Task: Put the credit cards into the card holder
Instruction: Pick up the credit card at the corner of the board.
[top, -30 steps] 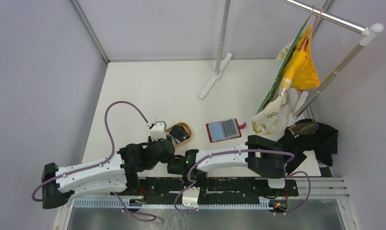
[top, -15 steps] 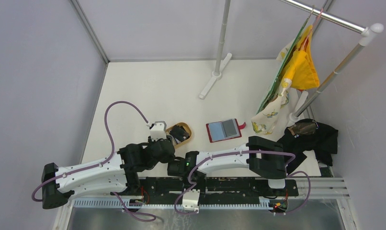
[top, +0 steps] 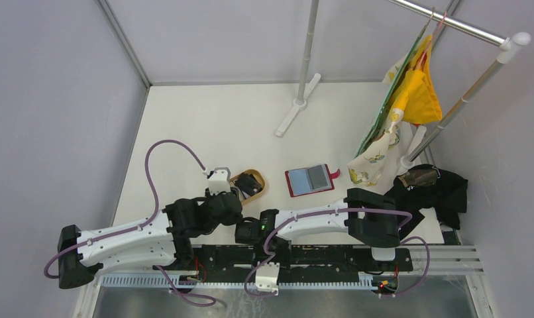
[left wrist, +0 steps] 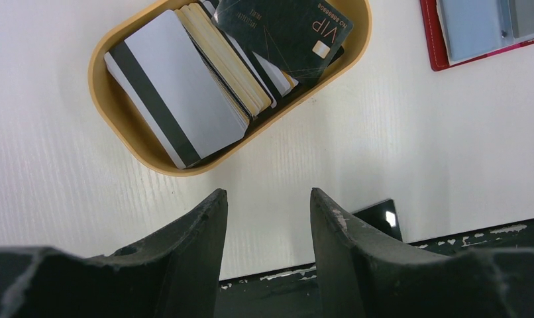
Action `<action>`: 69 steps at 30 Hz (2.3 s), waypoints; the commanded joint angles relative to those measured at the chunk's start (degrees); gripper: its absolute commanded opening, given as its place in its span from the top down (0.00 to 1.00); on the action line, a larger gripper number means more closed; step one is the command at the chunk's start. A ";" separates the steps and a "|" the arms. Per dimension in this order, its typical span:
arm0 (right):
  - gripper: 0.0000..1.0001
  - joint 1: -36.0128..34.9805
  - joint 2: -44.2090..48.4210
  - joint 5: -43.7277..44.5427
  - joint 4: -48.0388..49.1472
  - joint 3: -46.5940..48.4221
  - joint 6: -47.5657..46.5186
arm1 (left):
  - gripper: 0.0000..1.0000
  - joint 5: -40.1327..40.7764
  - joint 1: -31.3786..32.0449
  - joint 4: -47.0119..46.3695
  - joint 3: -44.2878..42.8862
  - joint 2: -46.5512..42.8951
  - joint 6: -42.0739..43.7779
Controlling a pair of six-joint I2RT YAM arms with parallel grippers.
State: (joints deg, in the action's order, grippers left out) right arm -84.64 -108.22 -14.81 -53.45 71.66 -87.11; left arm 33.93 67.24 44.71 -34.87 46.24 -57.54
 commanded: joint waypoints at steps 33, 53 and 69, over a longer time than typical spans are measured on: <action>0.28 0.50 9.51 -0.94 5.44 -4.88 7.62 | 0.46 -3.37 -0.08 -7.97 1.68 -0.34 1.64; 0.34 6.62 36.89 -9.40 42.37 -35.20 45.54 | 0.78 -25.10 -0.05 -35.72 10.88 4.90 6.98; 0.36 2.89 35.57 -3.48 52.97 -41.16 54.17 | 0.81 -29.80 -0.03 -40.85 11.64 16.56 10.01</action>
State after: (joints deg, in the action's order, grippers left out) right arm -80.03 -72.23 -20.69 -5.13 30.87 -35.20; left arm 5.67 67.24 7.11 -23.49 61.54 -51.03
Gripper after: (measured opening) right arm 0.639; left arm 0.193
